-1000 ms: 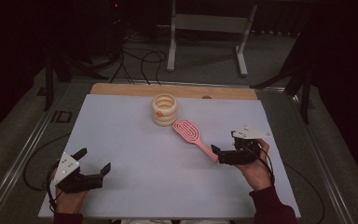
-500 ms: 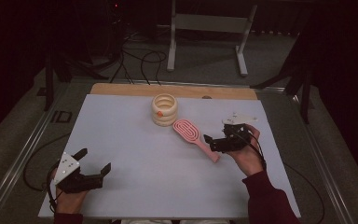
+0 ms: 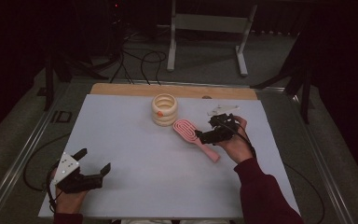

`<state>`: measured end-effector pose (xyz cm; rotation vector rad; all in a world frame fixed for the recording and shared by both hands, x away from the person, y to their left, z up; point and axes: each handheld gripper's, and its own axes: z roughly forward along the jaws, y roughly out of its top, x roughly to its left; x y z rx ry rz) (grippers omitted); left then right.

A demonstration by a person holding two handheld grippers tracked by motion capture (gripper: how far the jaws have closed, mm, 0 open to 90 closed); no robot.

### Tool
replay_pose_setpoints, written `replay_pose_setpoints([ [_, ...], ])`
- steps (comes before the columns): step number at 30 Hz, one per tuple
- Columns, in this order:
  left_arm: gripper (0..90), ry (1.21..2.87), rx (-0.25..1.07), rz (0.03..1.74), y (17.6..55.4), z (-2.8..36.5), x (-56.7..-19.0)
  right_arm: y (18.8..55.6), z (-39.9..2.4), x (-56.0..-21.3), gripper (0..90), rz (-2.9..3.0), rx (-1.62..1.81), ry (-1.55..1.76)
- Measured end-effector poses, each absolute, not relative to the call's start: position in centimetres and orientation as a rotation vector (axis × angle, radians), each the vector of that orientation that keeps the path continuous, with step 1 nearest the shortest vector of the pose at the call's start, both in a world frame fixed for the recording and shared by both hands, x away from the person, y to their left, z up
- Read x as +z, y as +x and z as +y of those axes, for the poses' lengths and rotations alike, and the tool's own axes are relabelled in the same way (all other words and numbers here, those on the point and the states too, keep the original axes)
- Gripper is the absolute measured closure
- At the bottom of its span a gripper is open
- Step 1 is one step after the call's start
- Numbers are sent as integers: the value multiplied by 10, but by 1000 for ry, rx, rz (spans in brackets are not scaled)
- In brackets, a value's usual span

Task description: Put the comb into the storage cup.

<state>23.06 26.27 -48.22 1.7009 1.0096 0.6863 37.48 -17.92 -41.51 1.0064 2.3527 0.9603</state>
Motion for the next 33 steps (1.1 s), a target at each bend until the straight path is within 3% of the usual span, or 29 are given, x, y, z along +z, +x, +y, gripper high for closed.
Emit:
replay_pose_setpoints([
  [23,0,1712,680,1010,231,263,-483,410,-162,-466,97,2577,699,1017],
  [33,1,1711,678,1010,231,263,-483,416,-157,-484,153,2656,616,1039],
])
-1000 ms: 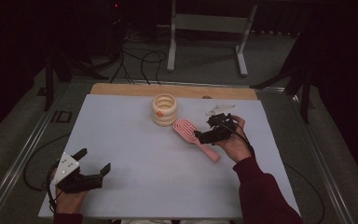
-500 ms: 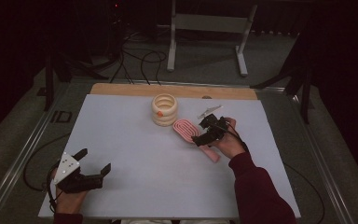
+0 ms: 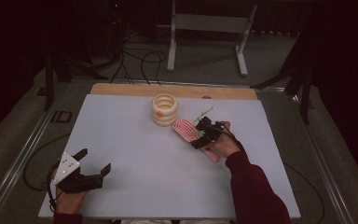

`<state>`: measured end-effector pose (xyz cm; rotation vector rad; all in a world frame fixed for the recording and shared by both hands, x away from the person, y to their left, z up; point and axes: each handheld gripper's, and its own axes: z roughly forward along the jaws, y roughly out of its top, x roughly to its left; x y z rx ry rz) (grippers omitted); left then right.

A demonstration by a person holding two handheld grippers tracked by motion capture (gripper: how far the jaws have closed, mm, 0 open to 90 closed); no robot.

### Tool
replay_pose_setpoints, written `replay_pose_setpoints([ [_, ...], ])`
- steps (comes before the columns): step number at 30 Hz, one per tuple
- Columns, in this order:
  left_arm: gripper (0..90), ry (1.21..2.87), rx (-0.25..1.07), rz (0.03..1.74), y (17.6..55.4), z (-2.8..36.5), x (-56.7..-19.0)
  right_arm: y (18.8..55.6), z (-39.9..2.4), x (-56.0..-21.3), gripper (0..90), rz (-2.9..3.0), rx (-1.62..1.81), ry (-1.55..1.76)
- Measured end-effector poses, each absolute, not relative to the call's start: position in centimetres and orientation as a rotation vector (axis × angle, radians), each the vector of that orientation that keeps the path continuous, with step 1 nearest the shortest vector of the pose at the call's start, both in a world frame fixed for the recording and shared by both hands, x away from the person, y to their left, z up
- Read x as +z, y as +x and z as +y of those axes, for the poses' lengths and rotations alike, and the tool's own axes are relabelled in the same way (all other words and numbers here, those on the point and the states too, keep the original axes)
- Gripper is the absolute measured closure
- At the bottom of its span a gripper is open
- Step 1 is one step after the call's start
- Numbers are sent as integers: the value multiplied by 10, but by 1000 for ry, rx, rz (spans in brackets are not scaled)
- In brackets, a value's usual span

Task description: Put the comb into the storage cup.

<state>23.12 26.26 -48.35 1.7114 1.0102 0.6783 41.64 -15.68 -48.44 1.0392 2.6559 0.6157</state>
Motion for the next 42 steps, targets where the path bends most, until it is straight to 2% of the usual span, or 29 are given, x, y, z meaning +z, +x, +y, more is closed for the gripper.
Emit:
replay_pose_setpoints([
  [10,0,1712,676,1011,231,262,-484,423,-154,-502,282,2724,516,1058],
  [15,0,1714,672,1010,231,262,-484,423,-153,-501,378,2746,537,1074],
  [22,0,1717,671,1010,232,262,-484,426,-154,-500,467,2752,539,1093],
  [27,0,1720,671,1009,232,261,-484,425,-154,-500,497,2752,534,1092],
  [36,0,1724,667,1009,232,261,-485,425,-155,-498,598,2763,516,1085],
  [38,0,1725,666,1010,232,260,-485,424,-157,-498,645,2774,513,1068],
  [42,0,1729,666,1009,232,260,-485,423,-158,-498,668,2778,511,1068],
])
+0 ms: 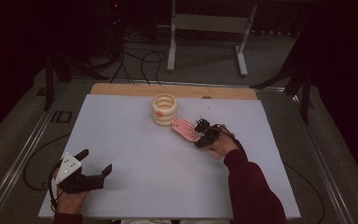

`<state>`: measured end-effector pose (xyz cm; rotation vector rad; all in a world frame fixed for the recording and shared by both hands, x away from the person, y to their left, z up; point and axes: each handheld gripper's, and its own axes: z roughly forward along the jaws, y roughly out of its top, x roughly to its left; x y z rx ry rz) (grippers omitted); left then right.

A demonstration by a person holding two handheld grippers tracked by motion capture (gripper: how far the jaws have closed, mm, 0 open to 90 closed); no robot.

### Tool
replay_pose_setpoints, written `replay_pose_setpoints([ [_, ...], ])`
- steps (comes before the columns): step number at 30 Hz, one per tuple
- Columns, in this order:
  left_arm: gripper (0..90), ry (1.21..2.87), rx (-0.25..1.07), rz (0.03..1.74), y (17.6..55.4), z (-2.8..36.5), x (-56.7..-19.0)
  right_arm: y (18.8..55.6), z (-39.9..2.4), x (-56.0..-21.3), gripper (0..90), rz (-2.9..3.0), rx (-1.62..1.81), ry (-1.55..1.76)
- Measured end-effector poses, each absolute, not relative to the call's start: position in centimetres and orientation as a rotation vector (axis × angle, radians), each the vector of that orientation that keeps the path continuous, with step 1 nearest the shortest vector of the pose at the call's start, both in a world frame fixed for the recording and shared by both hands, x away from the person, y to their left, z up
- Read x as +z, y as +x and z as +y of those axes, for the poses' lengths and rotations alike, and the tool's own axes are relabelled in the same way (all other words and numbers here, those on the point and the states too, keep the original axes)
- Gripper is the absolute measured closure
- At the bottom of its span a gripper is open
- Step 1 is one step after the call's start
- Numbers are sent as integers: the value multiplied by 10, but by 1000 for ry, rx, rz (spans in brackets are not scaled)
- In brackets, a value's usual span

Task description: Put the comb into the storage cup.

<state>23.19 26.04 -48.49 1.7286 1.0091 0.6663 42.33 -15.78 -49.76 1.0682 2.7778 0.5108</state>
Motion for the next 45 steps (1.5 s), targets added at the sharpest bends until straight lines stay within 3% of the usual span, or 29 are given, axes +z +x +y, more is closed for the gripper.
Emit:
replay_pose_setpoints([
  [45,1,1803,567,993,251,224,-478,380,-174,-495,730,2610,694,893],
])
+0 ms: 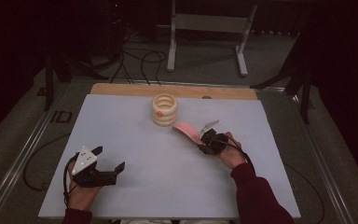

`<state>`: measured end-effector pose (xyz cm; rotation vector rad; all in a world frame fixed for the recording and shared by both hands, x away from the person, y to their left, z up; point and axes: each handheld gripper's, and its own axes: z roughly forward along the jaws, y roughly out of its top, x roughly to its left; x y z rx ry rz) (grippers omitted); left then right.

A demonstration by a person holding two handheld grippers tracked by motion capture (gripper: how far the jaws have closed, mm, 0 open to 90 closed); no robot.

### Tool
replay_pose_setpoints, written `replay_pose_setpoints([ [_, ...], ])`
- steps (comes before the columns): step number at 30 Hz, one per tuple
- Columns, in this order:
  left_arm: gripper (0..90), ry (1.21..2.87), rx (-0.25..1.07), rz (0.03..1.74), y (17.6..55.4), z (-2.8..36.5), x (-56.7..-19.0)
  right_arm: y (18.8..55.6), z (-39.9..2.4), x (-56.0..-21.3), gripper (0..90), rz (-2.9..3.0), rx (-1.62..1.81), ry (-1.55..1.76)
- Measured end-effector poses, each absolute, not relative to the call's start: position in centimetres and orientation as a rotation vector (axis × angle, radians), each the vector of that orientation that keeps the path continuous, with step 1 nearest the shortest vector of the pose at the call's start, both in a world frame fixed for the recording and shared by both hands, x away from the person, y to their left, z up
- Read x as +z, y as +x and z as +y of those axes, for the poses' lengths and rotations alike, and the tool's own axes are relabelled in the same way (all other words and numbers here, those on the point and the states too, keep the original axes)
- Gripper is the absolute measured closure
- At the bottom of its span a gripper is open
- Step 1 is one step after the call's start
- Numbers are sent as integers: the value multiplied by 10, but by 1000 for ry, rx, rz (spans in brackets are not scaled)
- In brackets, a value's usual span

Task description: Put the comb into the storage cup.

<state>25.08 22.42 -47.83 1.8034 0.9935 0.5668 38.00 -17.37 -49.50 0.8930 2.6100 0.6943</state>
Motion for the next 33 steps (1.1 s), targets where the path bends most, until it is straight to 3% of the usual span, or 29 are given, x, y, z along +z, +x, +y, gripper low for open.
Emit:
replay_pose_setpoints([
  [26,1,1884,434,918,301,122,-466,354,-162,-489,740,2524,792,779],
  [33,1,1885,402,930,310,105,-466,350,-157,-487,792,2510,824,800],
])
